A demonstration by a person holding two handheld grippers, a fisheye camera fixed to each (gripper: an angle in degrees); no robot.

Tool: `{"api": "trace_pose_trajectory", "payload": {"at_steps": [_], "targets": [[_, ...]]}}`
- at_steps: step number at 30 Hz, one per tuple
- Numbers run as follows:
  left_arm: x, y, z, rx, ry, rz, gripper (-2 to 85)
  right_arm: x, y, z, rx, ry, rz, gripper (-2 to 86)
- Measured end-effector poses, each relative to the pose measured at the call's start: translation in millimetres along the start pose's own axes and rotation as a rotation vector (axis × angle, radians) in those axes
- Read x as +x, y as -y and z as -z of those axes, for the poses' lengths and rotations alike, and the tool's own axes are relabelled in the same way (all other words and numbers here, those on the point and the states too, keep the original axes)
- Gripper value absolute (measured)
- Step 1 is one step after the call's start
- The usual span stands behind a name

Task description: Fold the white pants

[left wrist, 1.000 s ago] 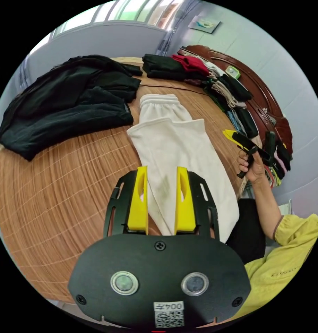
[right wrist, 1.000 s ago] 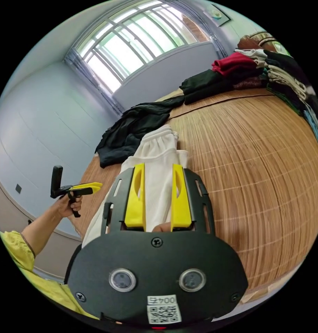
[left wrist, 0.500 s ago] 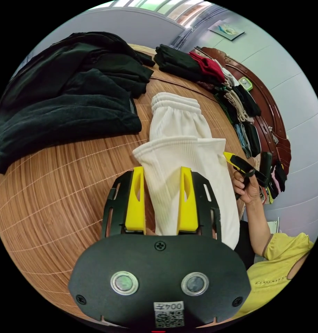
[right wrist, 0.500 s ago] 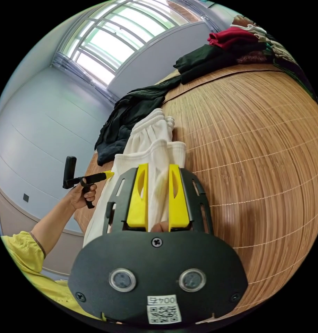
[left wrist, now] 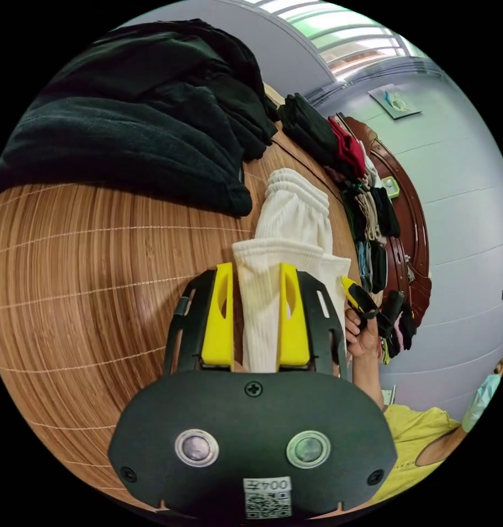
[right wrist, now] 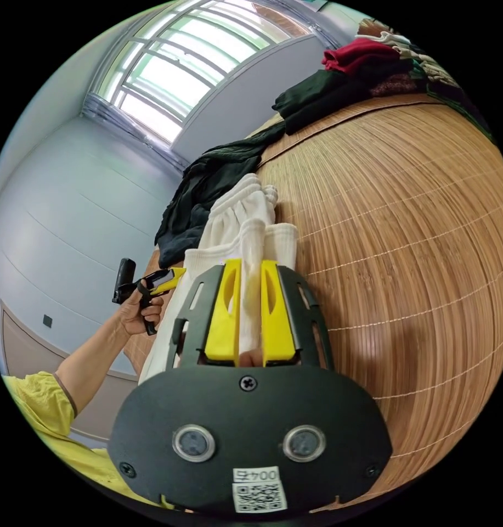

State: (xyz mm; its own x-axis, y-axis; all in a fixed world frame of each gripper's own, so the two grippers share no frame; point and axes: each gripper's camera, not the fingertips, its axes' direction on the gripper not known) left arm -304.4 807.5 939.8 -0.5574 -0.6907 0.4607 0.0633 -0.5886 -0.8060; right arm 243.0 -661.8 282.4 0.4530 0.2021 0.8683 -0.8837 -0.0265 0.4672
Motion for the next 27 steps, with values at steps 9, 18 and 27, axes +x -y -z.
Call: {"api": "trace_pose_trajectory", "payload": {"at_steps": [9,18,27], "targets": [[52,-28,38,0.119,0.071,-0.219,3.1,-38,1,33,0.051,-0.002,0.164,2.2],[95,-55,72,0.237,0.087,-0.449,2.5,-40,-8,86,0.198,0.052,0.187,1.6],[62,-42,0,0.071,0.222,-0.370,2.9,-17,14,24,0.021,-0.128,-0.011,5.1]]}}
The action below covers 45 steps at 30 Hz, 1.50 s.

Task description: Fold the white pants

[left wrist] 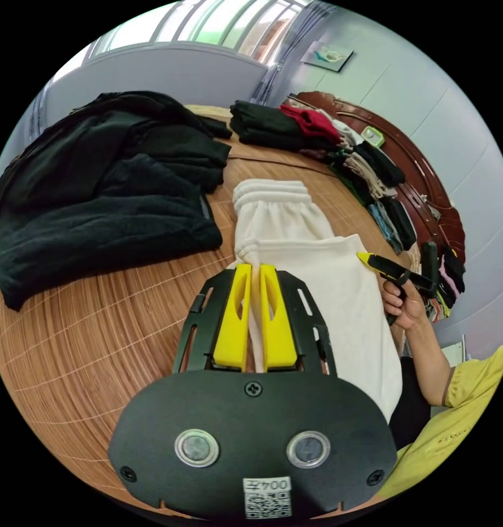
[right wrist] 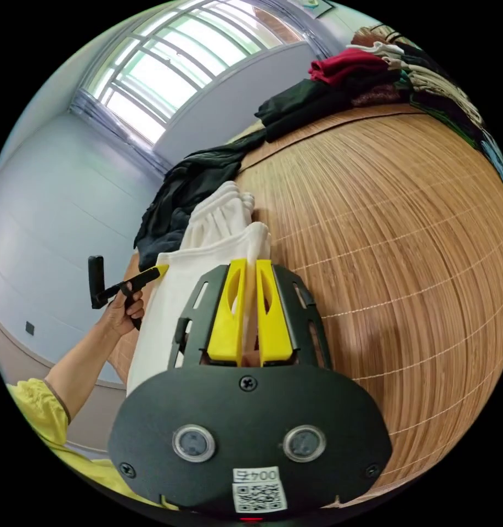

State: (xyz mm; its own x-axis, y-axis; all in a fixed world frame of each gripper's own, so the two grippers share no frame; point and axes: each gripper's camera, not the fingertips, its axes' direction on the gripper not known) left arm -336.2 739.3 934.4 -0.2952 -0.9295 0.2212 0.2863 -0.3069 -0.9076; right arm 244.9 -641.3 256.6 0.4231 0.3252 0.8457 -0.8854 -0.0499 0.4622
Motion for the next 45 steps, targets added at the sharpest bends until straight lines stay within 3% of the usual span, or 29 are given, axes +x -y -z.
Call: {"api": "trace_pose_trajectory", "payload": {"at_steps": [6,9,12,15,18,19,21,24,30,34,37,43,45], "targets": [[-11,-15,4,0.078,-0.006,0.115,5.8,3,1,4,0.077,-0.049,-0.057,8.8],[-17,-25,30,0.186,-0.012,0.204,6.1,-13,1,18,0.148,-0.096,0.019,9.1],[5,-35,56,0.285,-0.087,0.137,4.2,-36,1,16,0.116,-0.072,0.146,9.0],[53,-42,46,0.180,-0.128,-0.034,2.2,-66,-1,-3,0.002,-0.070,0.315,9.9],[95,-55,3,-0.050,0.063,-0.193,0.9,-82,-5,-32,-0.148,-0.163,0.403,11.2],[100,-62,-16,-0.133,0.205,-0.224,0.8,-82,-6,-42,-0.203,-0.233,0.406,11.1],[96,-74,-25,-0.086,0.221,-0.258,0.5,-78,-6,-49,-0.242,-0.266,0.394,10.5],[70,-79,-23,-0.031,0.083,-0.121,0.4,-67,-1,-40,-0.217,-0.201,0.337,10.0],[66,-91,18,0.068,-0.056,-0.050,0.4,-30,13,-10,-0.156,0.081,0.180,7.8],[97,-121,21,-0.035,-0.015,-0.121,1.1,-14,14,-7,-0.159,0.103,0.131,7.6],[105,-152,-3,-0.157,0.144,-0.176,0.9,-15,13,-8,-0.159,0.090,0.134,7.7],[93,-165,22,0.049,0.131,-0.049,0.3,-12,11,-11,-0.164,0.083,0.126,7.0],[98,-164,23,0.008,0.119,-0.056,0.2,-11,11,-11,-0.158,0.105,0.123,6.9]]}}
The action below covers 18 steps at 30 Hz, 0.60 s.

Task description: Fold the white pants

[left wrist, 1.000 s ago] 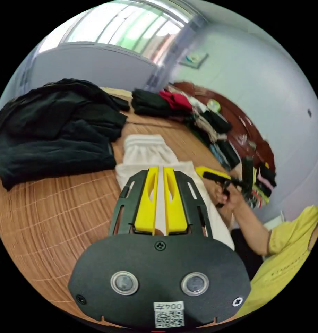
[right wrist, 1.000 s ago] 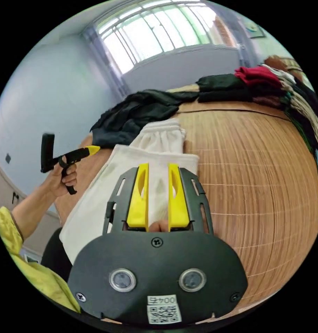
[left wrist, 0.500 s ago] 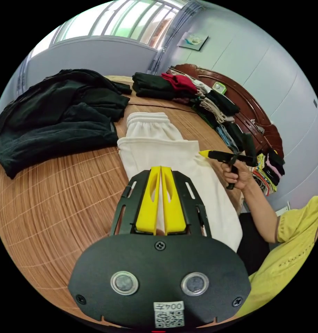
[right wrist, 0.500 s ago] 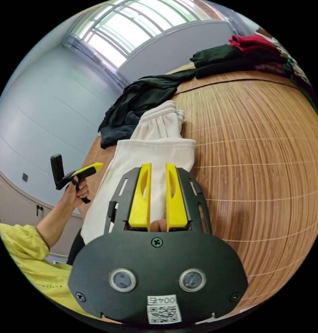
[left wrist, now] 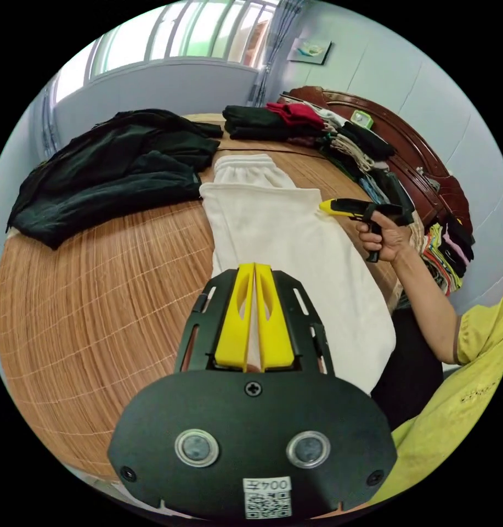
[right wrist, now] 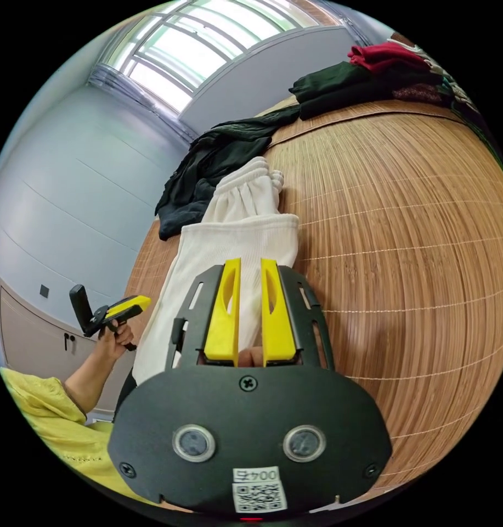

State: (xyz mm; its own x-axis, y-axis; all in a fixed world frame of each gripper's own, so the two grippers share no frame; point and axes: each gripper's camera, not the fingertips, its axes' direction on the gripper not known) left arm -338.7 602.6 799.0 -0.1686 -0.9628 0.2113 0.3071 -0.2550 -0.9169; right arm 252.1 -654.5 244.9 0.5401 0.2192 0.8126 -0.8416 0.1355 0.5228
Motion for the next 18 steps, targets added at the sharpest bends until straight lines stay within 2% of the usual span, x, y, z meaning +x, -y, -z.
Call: {"api": "trace_pose_trajectory", "payload": {"at_steps": [3,6,8,10,12,15,18], "targets": [[21,-8,0,-0.041,0.012,-0.071,0.2,1,-1,-3,-0.005,0.014,-0.001,7.4],[30,-28,-26,-0.186,0.155,-0.130,0.2,2,-3,-5,-0.010,0.004,-0.004,7.7],[10,-44,-26,-0.090,0.050,-0.025,0.2,4,-6,-6,-0.006,0.007,-0.010,7.6],[2,-45,-20,-0.066,-0.012,0.054,0.2,5,-7,-6,-0.004,0.014,-0.011,7.6],[12,-46,-8,-0.016,0.012,0.028,0.2,5,-9,-5,0.002,0.018,-0.013,7.6],[33,-50,-4,-0.035,0.031,-0.030,0.2,6,-11,-6,0.007,0.033,-0.013,7.2],[43,-59,-24,-0.133,0.049,-0.054,0.3,4,-15,-10,-0.005,0.048,0.002,6.6]]}}
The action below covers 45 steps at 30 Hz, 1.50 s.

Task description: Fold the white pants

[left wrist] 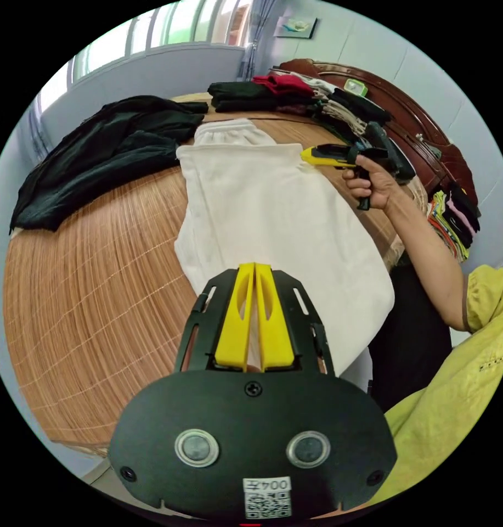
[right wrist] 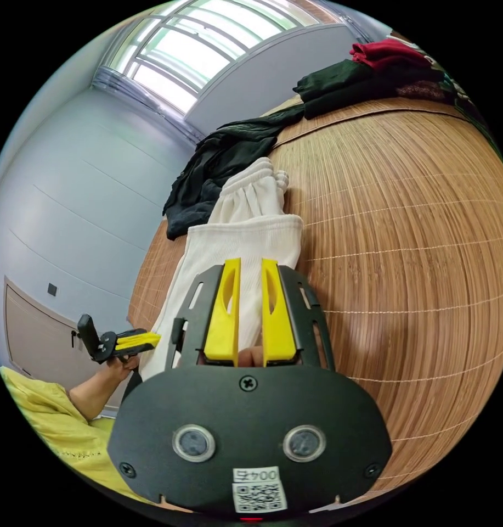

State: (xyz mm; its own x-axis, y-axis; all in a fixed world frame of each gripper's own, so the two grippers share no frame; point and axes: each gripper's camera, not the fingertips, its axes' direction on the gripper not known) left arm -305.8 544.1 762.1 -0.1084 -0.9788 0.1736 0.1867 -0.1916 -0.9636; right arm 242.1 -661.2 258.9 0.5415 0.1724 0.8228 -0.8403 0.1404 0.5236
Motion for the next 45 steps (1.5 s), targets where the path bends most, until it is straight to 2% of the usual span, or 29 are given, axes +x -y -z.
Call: {"api": "trace_pose_trajectory", "payload": {"at_steps": [1,10,17,22,26,28,31,34,39,45], "targets": [[1,-3,-12,-0.037,0.000,0.003,0.4,-1,-2,-1,-0.002,0.004,0.011,6.3],[-17,-12,-34,-0.007,-0.116,0.034,0.7,-3,-15,-10,0.030,0.078,0.043,4.7],[-12,-5,-29,-0.039,-0.078,0.070,0.6,-59,-61,-14,-0.099,0.012,0.210,0.6],[-5,-12,10,-0.017,0.024,0.041,0.3,-109,-119,-22,-0.182,0.061,0.181,-0.5],[4,-32,22,-0.015,0.004,0.022,0.1,-137,-183,-49,-0.271,-0.119,0.122,-0.6],[10,-43,16,-0.017,-0.001,0.028,0.1,-143,-197,-62,-0.325,-0.166,0.101,-0.7],[25,-52,-3,-0.067,0.029,0.001,0.1,-155,-204,-89,-0.410,-0.343,0.140,-0.7],[36,-54,-22,-0.110,0.094,-0.020,0.1,-154,-198,-115,-0.490,-0.351,0.093,-0.7],[37,-38,-36,-0.206,0.081,-0.005,0.2,-150,-187,-141,-0.582,-0.324,0.042,-0.7],[42,-35,-47,-0.225,0.124,-0.030,0.3,-171,-190,-173,-0.629,-0.463,0.119,-0.7]]}}
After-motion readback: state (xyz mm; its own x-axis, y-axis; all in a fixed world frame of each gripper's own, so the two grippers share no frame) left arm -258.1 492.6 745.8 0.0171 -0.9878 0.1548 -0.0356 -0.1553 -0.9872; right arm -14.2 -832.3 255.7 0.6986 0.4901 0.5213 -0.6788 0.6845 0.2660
